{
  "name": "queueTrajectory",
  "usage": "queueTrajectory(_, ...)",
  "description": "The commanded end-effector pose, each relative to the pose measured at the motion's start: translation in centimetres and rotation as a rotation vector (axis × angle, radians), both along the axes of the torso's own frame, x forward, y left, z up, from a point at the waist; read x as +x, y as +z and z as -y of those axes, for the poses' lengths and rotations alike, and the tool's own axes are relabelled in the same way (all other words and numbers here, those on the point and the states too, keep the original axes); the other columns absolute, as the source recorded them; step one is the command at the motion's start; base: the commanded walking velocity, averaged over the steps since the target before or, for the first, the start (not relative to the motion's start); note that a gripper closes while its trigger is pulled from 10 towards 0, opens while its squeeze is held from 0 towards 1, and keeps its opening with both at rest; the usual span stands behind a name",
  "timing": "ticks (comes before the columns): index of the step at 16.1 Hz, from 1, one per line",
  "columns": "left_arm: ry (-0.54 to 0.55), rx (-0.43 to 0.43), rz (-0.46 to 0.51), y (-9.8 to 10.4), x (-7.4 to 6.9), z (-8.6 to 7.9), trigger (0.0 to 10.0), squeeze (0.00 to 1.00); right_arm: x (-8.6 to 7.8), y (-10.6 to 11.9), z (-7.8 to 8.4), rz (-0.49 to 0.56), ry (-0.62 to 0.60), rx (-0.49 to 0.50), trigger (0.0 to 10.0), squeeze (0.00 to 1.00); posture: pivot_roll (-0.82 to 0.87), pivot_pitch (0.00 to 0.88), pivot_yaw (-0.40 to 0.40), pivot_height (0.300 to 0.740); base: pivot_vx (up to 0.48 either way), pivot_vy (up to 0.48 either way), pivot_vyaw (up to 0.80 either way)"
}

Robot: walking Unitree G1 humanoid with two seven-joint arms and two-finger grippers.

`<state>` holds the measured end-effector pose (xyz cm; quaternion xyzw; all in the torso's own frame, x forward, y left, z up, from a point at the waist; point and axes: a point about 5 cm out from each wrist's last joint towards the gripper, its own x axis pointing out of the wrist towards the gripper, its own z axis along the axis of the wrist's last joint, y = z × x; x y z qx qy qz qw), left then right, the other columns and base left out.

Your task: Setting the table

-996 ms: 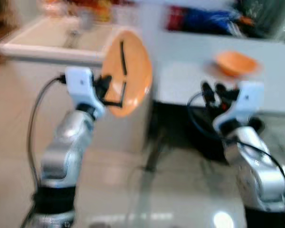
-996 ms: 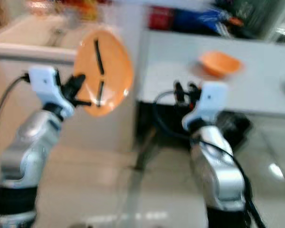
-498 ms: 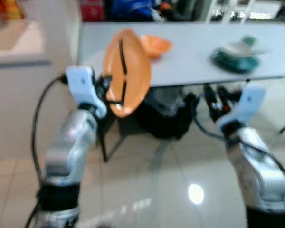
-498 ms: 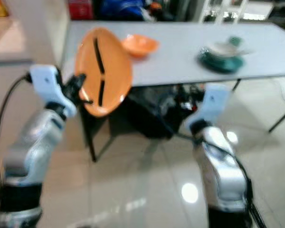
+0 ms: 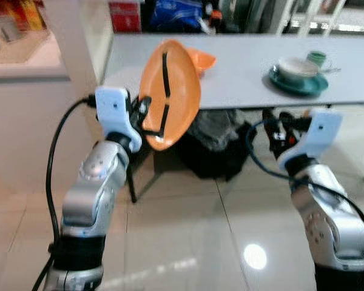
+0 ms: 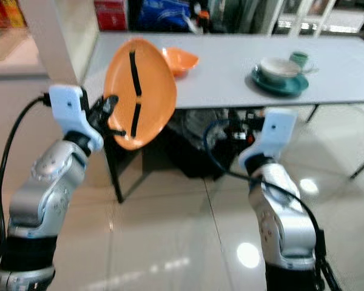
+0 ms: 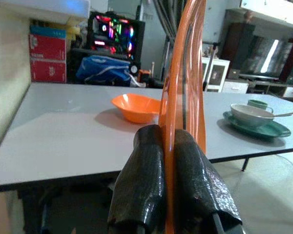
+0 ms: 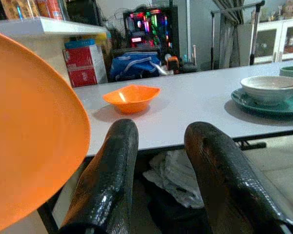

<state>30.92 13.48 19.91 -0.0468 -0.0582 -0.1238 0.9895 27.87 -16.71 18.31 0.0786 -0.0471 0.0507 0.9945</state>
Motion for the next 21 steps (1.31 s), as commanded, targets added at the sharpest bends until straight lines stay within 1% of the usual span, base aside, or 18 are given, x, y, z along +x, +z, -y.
queueTrajectory(1, -0.011, -0.006, 0.063, 1.30, -0.02, 0.23, 10.0, 0.00, 0.03, 0.31, -0.01, 0.009, 0.007, -0.010, 10.0, 0.00, 0.04, 0.000, -0.045, 0.740, 0.435, 0.000, 0.00)
queueTrajectory(14, -0.019, -0.032, 0.054, 1.02, -0.17, 0.17, 10.0, 0.00, 0.00, 0.21, 0.06, 0.003, 0.014, -0.026, 10.0, 0.00, 0.03, 0.000, -0.046, 0.740, 0.442, 0.000, 0.00)
queueTrajectory(21, -0.039, -0.044, 0.048, 0.86, -0.08, 0.65, 10.0, 0.00, -0.12, 0.17, 0.54, -0.005, 0.012, -0.038, 10.0, 0.00, 0.02, 0.000, -0.046, 0.740, 0.440, 0.000, 0.00)
